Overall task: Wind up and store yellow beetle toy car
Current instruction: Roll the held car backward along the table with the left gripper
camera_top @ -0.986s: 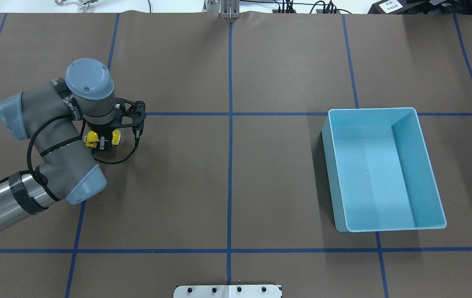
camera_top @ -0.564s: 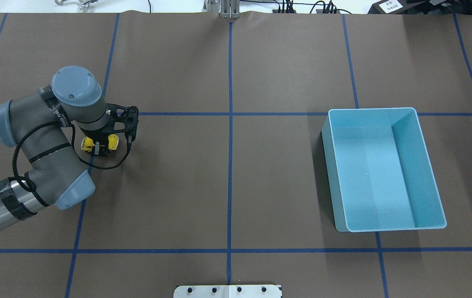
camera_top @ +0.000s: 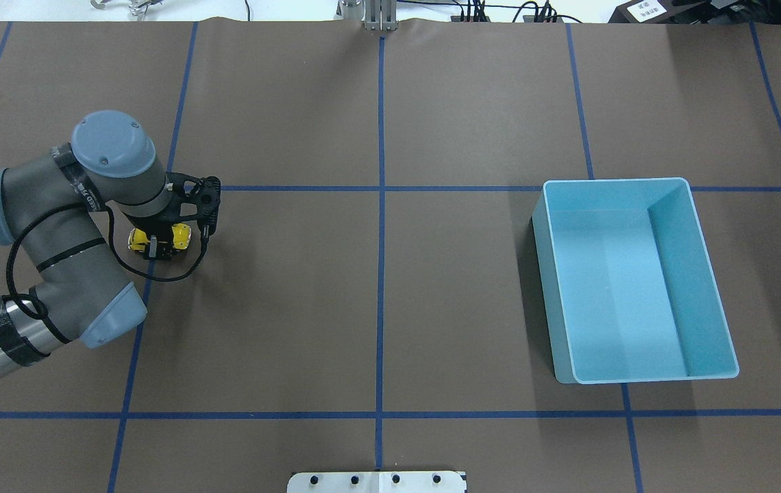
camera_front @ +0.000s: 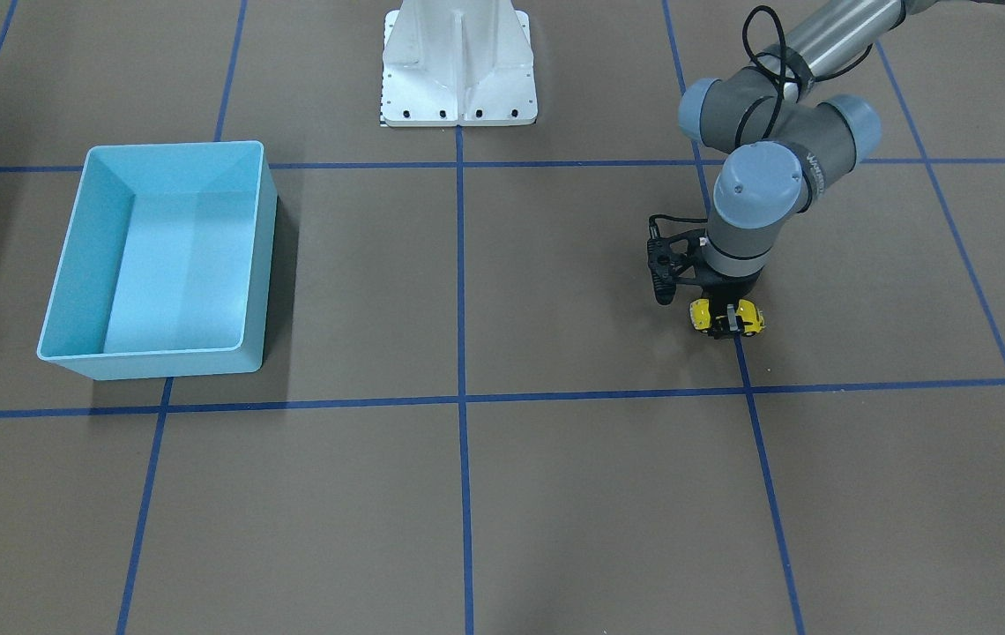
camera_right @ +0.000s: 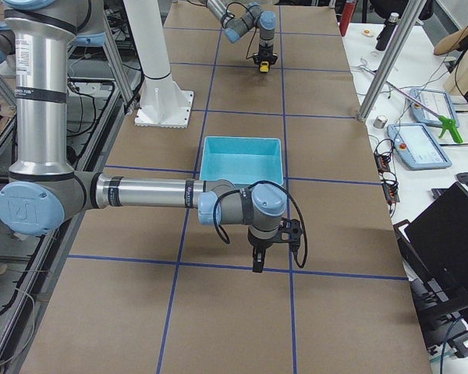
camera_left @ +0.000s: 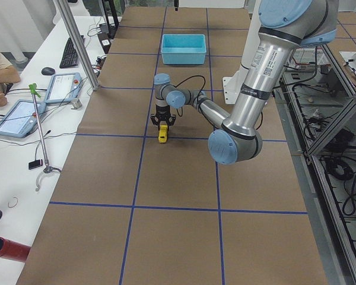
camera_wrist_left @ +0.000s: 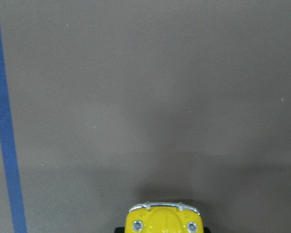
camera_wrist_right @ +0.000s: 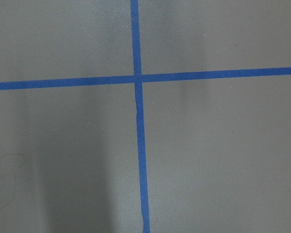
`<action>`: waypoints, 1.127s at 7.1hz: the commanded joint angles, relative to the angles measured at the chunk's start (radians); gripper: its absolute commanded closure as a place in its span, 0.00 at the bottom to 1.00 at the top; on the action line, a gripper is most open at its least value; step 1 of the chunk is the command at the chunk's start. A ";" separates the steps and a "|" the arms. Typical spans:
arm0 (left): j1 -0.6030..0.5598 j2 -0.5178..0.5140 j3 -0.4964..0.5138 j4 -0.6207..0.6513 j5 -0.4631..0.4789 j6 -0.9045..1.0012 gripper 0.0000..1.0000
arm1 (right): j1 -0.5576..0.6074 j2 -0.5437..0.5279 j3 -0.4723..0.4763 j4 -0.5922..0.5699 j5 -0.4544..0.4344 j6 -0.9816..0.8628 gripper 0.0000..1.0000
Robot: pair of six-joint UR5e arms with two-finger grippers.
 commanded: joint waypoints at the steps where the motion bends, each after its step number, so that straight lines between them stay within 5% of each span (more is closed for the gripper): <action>1: -0.010 0.047 -0.003 -0.064 -0.021 0.000 0.94 | 0.000 0.000 -0.001 0.000 0.001 -0.001 0.00; 8: -0.050 0.171 -0.069 -0.164 -0.067 0.030 0.94 | 0.000 -0.002 -0.003 0.000 -0.001 -0.005 0.00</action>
